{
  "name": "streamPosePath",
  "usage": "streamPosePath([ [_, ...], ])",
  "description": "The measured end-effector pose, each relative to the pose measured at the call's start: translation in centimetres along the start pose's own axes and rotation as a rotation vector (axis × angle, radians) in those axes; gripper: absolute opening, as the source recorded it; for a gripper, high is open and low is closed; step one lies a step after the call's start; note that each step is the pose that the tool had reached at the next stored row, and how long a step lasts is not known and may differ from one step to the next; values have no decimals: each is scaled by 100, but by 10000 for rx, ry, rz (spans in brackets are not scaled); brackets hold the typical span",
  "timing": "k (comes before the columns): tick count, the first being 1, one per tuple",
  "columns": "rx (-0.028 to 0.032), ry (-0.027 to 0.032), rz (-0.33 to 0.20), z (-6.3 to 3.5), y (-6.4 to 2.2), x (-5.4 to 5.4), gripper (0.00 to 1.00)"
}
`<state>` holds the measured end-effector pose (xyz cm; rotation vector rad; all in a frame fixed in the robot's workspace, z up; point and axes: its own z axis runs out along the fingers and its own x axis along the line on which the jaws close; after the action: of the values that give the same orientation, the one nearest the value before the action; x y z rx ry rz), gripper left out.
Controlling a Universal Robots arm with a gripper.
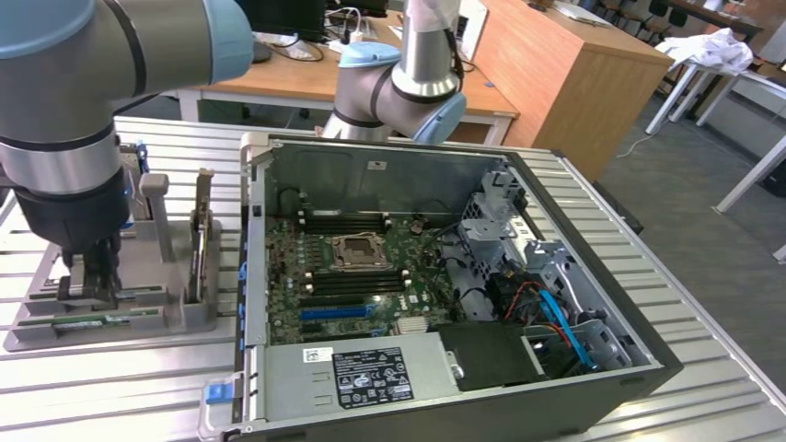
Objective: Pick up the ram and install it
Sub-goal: 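Pick up the ram and move it above insertion slot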
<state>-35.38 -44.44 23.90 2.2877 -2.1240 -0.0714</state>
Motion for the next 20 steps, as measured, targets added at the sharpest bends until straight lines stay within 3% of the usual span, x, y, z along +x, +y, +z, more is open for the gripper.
streamPosePath([
  [20, -1, 16, 1, 109, 83, 1, 30],
])
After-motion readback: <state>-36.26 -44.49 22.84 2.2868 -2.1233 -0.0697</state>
